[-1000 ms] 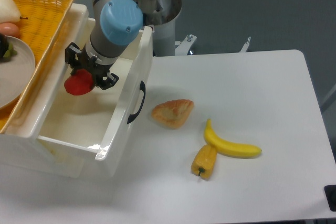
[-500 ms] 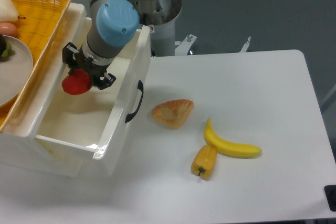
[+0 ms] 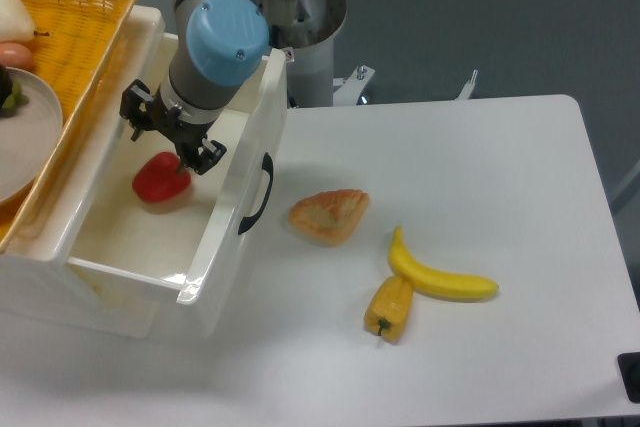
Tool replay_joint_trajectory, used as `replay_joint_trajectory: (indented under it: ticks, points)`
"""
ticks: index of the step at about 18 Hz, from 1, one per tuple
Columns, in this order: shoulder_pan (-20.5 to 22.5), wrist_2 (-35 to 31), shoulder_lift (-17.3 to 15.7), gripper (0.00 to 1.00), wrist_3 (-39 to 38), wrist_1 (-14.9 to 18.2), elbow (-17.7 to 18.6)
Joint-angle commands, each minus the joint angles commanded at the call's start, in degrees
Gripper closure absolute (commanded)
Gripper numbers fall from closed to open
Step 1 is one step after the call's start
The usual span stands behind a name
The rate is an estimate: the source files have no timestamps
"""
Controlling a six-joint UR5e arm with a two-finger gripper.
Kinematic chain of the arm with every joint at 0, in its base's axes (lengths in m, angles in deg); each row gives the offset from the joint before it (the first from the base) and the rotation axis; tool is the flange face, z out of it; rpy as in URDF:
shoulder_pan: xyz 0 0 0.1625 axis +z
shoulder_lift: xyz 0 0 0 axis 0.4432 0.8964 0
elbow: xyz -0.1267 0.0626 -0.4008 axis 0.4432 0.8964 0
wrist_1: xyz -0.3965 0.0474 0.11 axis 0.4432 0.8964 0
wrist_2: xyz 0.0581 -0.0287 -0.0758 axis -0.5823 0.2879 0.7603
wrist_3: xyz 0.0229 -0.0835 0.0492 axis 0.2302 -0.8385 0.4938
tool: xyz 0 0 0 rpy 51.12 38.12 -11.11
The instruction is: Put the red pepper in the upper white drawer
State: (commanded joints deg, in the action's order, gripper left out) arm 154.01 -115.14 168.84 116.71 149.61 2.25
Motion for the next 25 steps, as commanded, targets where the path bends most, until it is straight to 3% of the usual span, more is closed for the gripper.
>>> replay_joint_trajectory:
  ticks: [9,18,25]
  points:
    - [3.6,0.0,-1.5,0.09,2.1,0.5,-0.6]
    - [4.2,0.1,-3.2,0.09,2.4,1.0,-1.8]
    - [8.9,1.1,-4.6,0.06,3.7,0.9,-2.4]
